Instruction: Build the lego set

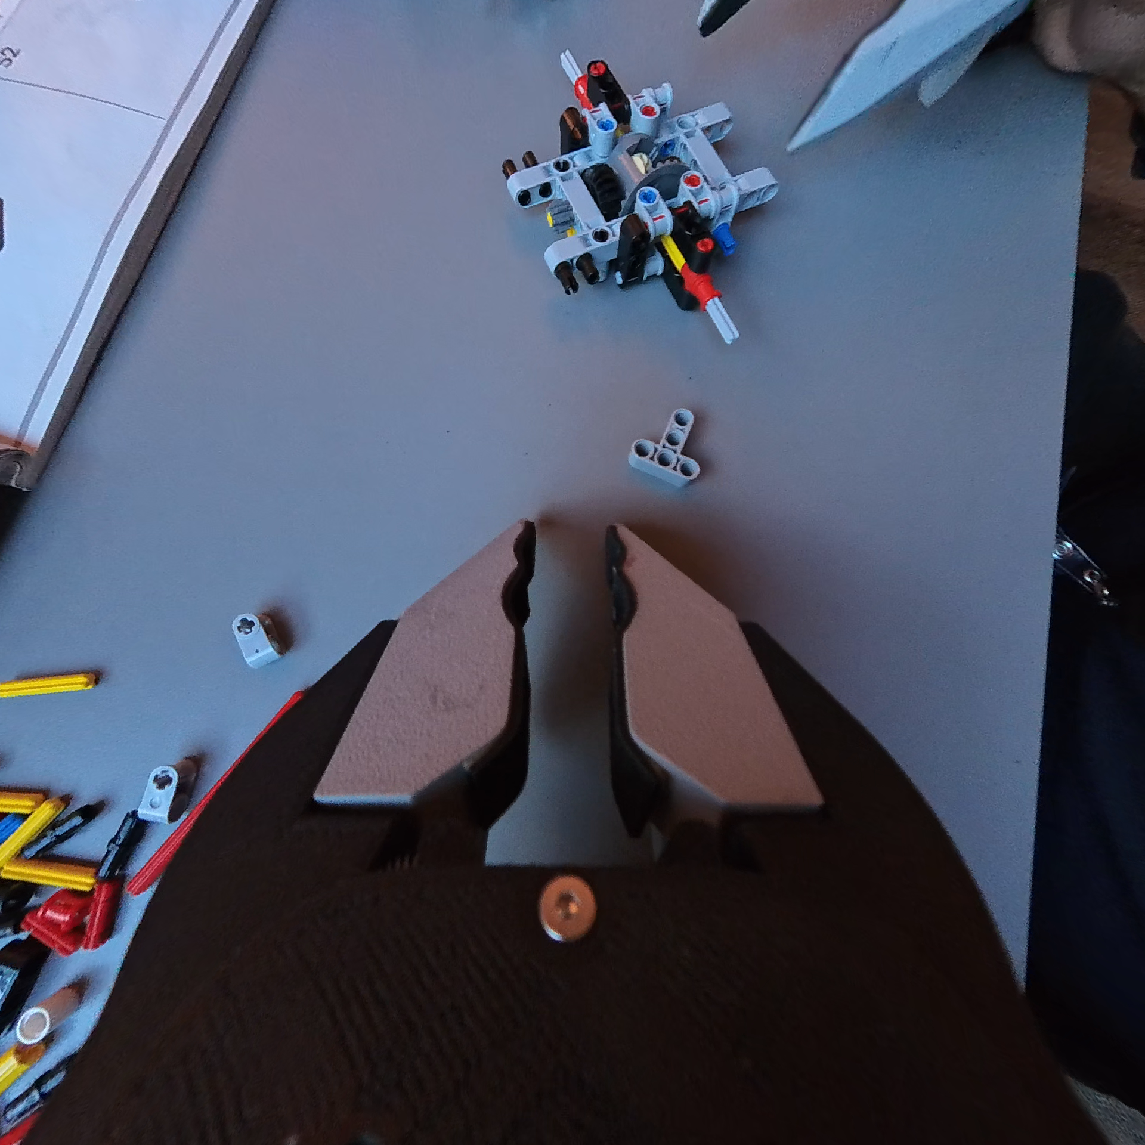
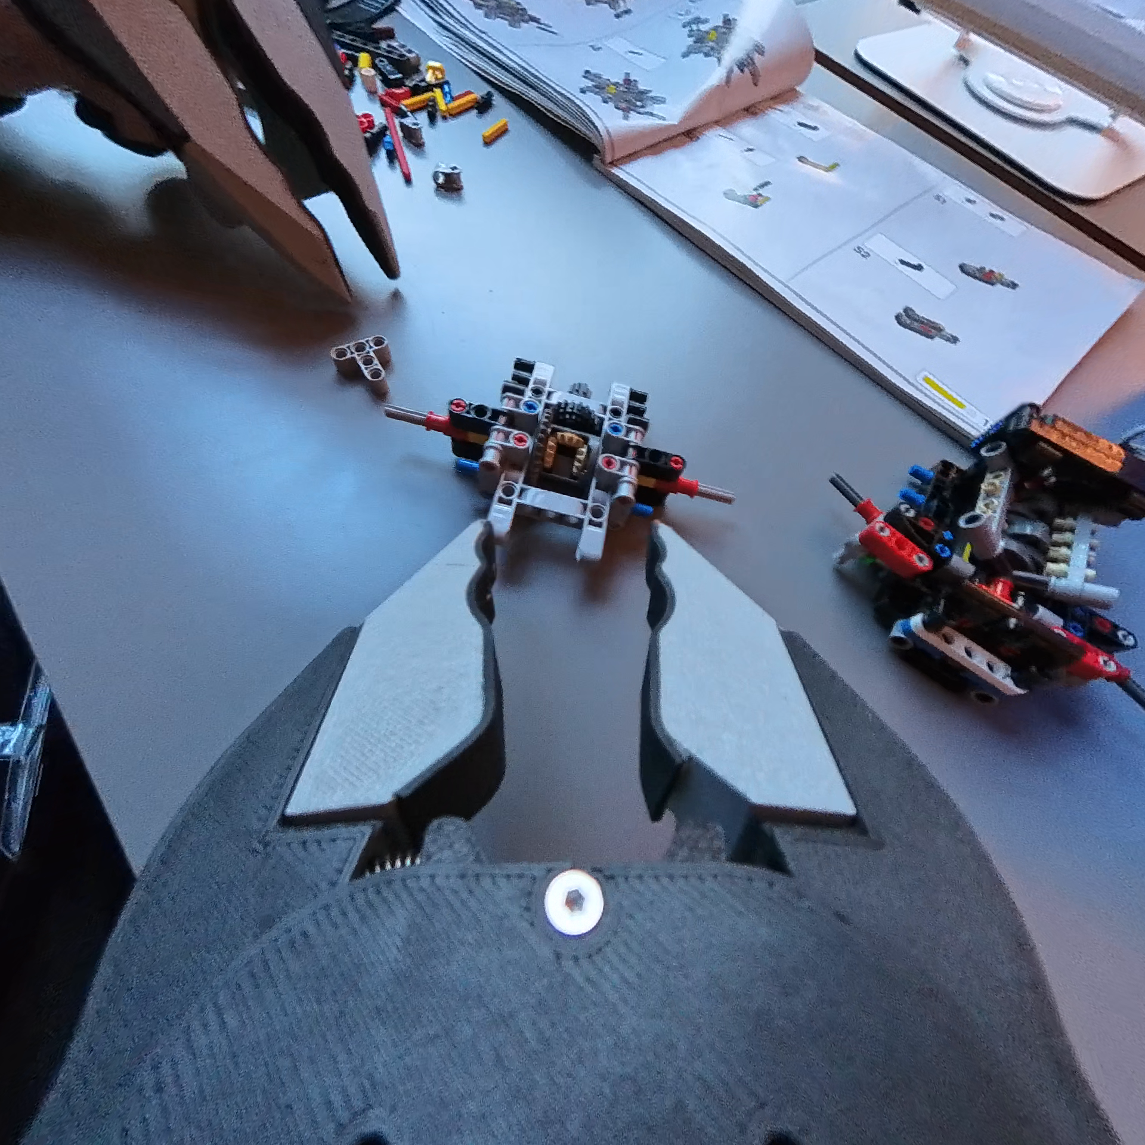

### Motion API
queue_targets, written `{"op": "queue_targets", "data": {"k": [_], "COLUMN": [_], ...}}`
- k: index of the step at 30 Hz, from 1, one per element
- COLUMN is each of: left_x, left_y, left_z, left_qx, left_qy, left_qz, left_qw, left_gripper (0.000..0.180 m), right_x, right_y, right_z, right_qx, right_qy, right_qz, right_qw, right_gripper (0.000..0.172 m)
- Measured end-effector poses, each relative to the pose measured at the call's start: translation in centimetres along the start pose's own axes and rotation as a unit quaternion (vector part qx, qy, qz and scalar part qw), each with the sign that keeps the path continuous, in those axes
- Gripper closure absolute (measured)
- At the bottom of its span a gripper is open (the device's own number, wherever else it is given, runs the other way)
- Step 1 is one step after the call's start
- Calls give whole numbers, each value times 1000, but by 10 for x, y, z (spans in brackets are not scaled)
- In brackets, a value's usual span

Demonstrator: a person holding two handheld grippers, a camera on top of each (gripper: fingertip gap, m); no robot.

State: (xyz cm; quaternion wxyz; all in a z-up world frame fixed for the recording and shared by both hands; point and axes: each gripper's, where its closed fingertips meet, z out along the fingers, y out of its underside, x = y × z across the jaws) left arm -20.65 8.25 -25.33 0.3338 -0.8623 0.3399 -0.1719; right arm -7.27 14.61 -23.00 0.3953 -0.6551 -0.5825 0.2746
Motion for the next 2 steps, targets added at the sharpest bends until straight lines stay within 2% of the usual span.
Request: {"op": "queue_targets", "data": {"k": [2], "left_x": [0], "left_y": [1], "left_z": [1], "left_qx": [-2], "left_qy": [0], "left_qz": [-1], "left_qw": [1000], "left_gripper": [160], "right_x": [-3], "right_y": [-2], "right_z": [2], "right_qx": [1], "right_qy": [4], "right_qz": [-10], "right_qw": [1000], "right_gripper": [121]}}
